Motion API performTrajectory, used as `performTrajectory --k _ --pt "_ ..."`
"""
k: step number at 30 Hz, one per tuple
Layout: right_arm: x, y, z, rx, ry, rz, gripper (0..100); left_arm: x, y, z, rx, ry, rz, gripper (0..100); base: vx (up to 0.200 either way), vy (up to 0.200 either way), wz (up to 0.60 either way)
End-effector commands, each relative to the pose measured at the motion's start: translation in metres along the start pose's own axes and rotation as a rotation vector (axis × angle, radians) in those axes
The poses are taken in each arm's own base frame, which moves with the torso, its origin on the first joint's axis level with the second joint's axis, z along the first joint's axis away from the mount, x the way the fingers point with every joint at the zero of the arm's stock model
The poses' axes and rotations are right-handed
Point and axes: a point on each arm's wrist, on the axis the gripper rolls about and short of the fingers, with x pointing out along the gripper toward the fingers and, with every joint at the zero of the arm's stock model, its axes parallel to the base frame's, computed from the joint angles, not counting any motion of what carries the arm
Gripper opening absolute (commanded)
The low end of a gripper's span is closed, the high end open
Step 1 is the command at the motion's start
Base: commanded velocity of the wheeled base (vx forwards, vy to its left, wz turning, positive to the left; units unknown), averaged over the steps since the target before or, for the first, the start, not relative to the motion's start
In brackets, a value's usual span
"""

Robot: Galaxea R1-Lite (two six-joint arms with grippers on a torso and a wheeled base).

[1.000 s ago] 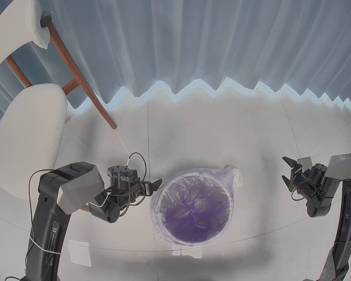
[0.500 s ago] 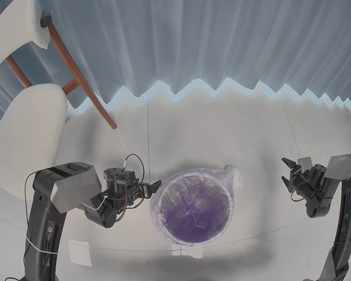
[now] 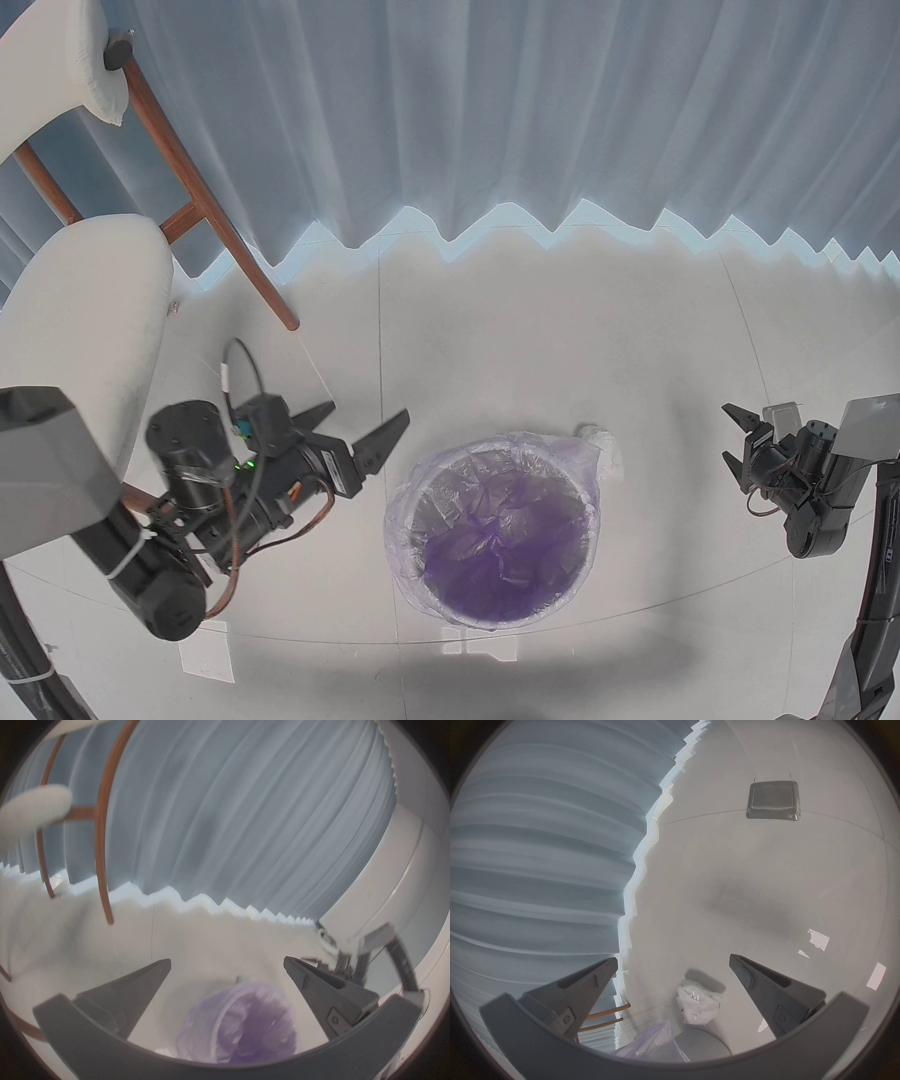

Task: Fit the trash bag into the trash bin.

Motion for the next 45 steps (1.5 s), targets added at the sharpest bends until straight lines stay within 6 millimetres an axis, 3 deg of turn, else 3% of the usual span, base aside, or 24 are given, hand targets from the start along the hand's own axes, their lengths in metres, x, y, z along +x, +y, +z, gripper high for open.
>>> performTrajectory --k 1,4,6,13,16,20,33,38,41,45 --pt "-0.025 0.06 0.013 -0.037 -0.049 0.128 100 -0.08 -0.048 0.126 -0.048 -0.462 -0.16 100 0.0 0.0 0.0" --pt "-0.043 0.088 -0.005 -0.106 0.026 0.176 100 -0.101 -0.051 0.138 -0.05 -0.462 -0.161 100 0.0 0.0 0.0" --pt "-0.054 0.096 -0.02 -0.183 0.071 0.183 100 -0.109 -0.053 0.143 -0.05 -0.477 -0.164 100 0.0 0.0 0.0" --pt "-0.088 0.084 -0.074 -0.544 0.222 0.106 100 -0.119 -0.054 0.159 -0.043 -0.497 -0.173 100 0.0 0.0 0.0" --pt "-0.091 0.085 -0.088 -0.613 0.216 0.076 100 -0.124 -0.046 0.162 -0.062 -0.483 -0.136 100 0.0 0.0 0.0" --pt "-0.084 0.089 -0.1 -0.637 0.154 0.015 100 -0.133 -0.045 0.172 -0.102 -0.48 -0.177 100 0.0 -0.2 0.0" --pt "-0.073 0.077 -0.107 -0.627 0.229 -0.107 100 -0.141 -0.047 0.169 -0.112 -0.432 -0.176 100 0.0 -0.2 0.0" --pt "-0.058 0.06 -0.116 -0.714 0.276 -0.192 100 -0.14 -0.047 0.167 -0.112 -0.419 -0.175 100 0.0 -0.2 0.0" --pt "-0.038 0.028 -0.132 -0.816 0.306 -0.27 100 -0.14 -0.047 0.167 -0.114 -0.422 -0.174 100 0.0 -0.133 0.0" --pt "-0.024 0.004 -0.15 -0.903 0.325 -0.243 100 -0.141 -0.048 0.168 -0.113 -0.425 -0.176 100 0.0 0.0 0.0"
